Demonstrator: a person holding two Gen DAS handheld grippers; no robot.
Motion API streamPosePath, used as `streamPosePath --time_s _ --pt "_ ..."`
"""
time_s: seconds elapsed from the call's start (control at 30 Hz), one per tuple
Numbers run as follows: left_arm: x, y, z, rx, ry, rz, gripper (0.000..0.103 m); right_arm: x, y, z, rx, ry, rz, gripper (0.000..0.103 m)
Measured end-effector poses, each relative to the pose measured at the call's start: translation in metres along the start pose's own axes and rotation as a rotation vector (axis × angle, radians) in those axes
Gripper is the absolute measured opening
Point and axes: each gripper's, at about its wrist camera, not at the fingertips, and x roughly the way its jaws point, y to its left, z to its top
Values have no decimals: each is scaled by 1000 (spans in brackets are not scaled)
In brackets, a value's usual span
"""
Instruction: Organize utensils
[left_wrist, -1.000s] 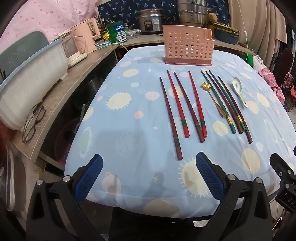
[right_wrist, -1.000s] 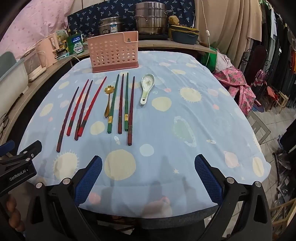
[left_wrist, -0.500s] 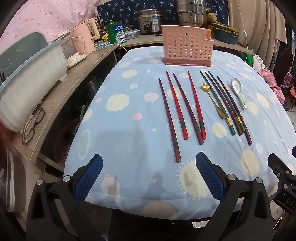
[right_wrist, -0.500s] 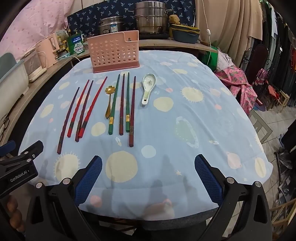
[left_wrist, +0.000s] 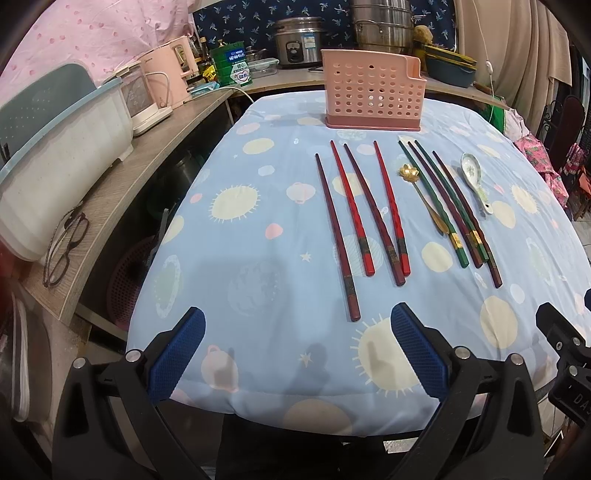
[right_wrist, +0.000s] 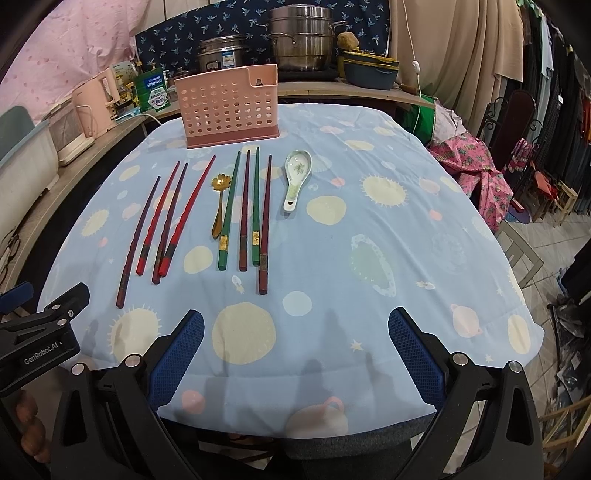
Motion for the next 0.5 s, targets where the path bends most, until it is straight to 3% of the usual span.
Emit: streamPosePath --time_s 0.5 --pt "-3 -1 -2 1 -1 3 96 0 0 -1 0 1 0 96"
